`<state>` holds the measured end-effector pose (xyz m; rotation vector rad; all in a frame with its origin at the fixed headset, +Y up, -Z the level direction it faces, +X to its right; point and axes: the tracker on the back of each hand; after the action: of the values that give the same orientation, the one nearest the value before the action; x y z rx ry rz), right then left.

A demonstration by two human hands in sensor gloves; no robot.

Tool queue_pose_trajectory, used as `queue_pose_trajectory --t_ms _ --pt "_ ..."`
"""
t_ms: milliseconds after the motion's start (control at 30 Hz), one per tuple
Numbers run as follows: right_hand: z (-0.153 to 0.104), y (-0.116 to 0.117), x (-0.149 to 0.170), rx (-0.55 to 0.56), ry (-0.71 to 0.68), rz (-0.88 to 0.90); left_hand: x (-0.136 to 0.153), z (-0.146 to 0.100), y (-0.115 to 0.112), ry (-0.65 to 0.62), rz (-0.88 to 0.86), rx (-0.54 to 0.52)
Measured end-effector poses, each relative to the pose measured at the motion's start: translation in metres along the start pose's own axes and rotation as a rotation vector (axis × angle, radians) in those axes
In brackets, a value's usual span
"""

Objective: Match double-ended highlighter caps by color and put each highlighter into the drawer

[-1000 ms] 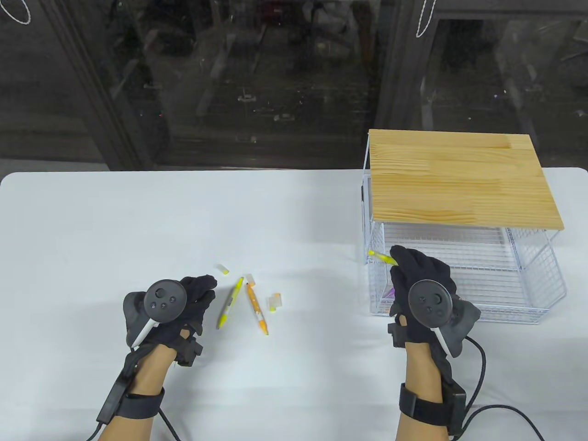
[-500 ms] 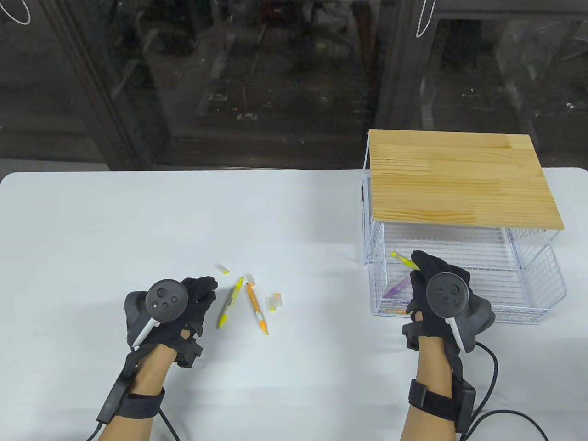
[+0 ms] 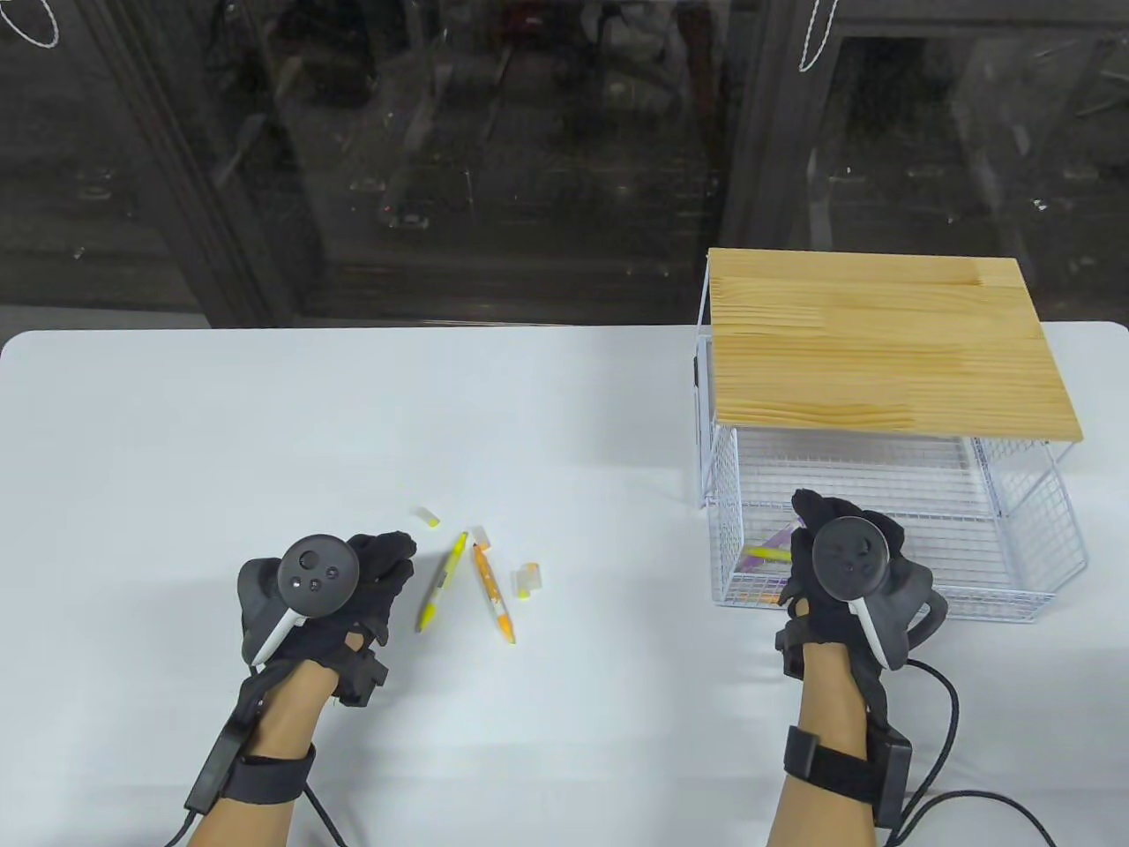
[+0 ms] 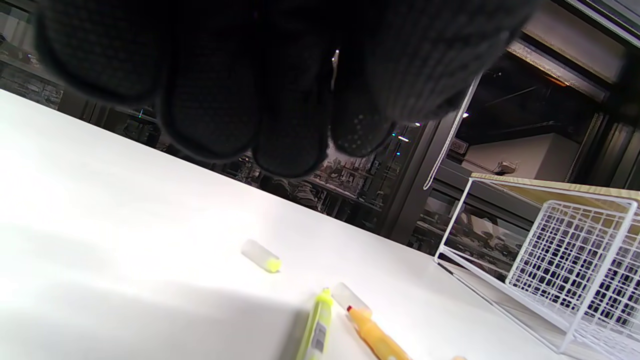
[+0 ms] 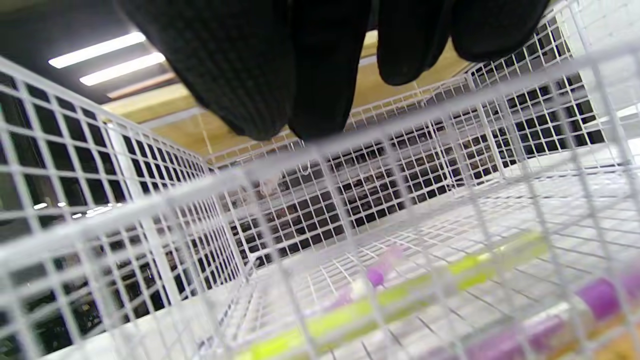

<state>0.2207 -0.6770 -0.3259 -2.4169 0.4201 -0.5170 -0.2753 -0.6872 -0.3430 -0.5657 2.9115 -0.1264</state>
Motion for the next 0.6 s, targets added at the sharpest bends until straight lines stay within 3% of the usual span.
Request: queue_pose_trajectory --t_ms 300,600 --pt "-0.009 -0.031 -0.030 0.163 -0.074 0.066 0.000 0.000 0.000 0.001 0.003 -0.001" --pt "-0.024 -0.048 -0.071 0.240 -0.279 0.104 0.001 0.000 0.000 0.001 0.004 0.002"
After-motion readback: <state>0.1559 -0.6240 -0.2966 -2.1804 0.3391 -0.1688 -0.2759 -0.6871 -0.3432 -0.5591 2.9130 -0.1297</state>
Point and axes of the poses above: the tracker on the back of each hand, its own x axis roughly to the little-finger side, its own z axis roughly from the wrist to the fingertips, y = z × x, and after that the axes turned 14 degrees about x, right-handed
